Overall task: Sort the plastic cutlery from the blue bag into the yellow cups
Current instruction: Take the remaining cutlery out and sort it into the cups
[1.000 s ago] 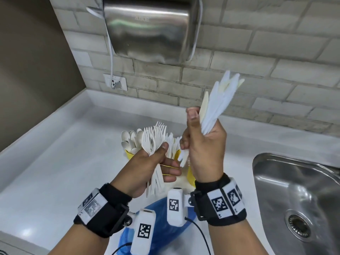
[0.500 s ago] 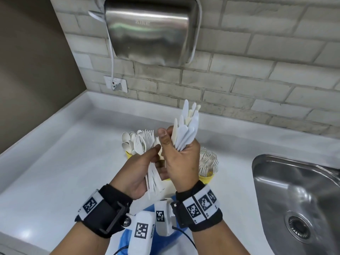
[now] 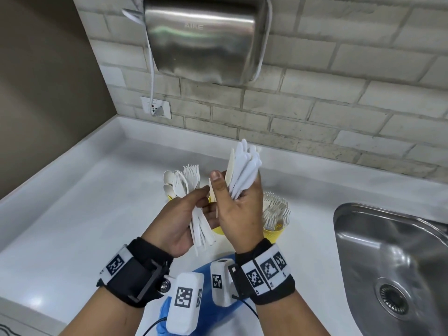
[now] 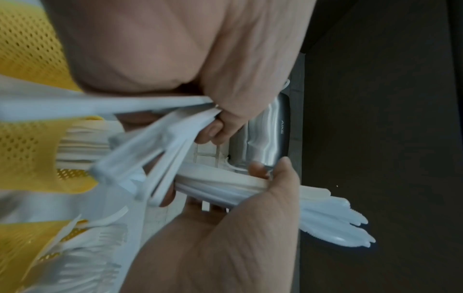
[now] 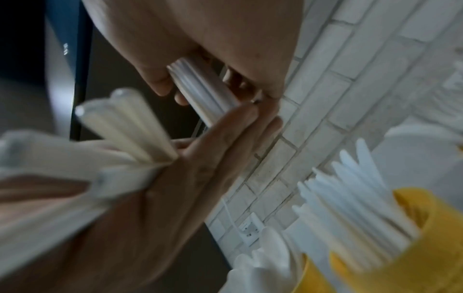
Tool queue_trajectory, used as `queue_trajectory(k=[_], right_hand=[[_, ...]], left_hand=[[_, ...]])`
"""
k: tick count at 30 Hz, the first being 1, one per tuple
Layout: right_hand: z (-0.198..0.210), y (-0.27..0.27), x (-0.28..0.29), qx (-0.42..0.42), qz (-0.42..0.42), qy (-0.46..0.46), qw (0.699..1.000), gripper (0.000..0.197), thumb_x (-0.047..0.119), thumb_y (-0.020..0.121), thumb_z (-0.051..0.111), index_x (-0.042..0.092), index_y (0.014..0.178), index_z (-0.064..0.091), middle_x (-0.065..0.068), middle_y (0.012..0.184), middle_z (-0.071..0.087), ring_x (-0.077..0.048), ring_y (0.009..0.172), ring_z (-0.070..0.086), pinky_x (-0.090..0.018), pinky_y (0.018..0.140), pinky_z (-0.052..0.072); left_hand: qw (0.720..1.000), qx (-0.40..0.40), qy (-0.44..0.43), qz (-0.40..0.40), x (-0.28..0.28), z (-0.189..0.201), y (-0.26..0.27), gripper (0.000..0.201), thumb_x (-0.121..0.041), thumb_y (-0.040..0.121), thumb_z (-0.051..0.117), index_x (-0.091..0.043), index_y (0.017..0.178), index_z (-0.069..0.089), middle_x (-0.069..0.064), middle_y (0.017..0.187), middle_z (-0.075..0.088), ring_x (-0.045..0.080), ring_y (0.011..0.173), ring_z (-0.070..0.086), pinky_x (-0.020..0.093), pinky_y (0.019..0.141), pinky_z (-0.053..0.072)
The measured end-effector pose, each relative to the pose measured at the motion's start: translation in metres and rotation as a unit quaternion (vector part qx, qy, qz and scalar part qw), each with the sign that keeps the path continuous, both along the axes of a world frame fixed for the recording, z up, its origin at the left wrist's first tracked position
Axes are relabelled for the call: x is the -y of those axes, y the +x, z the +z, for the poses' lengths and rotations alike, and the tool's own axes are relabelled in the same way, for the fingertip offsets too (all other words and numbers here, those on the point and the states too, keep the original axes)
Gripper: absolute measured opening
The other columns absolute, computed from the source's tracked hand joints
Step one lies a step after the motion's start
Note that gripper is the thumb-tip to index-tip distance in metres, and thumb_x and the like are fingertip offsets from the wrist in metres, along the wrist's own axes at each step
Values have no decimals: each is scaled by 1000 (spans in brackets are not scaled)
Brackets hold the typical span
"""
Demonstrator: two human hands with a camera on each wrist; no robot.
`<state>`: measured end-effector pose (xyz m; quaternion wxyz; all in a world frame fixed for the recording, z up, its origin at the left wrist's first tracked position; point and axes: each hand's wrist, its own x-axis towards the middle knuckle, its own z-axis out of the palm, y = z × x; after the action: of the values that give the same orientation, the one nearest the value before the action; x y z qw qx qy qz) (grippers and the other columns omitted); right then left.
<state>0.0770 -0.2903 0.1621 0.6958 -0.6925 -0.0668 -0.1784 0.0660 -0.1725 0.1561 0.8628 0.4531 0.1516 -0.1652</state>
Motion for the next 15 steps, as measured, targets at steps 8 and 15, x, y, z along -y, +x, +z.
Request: queue_trajectory(k=[8,15], right_hand=[[-1,11,30,-85,-35,69,993,15,21,82,71,16,67,72,-5,63,70,-22,52,63,-32,54,48],[9,18,71,-101,-115,205,967,11,4,91,65,1,80,65,-12,58,57,-26,38,48,-26,40,43]], left_hand=[[999,8,-3,44,-9,12,-5,37,-21,102,58,-7,69,52,24,92,72,40,95,75,48,89,62],[996,28,60,60,-26,18,-8,32,-28,105,53,-10,78,58,21,103,77,26,69,76,30,62,63]])
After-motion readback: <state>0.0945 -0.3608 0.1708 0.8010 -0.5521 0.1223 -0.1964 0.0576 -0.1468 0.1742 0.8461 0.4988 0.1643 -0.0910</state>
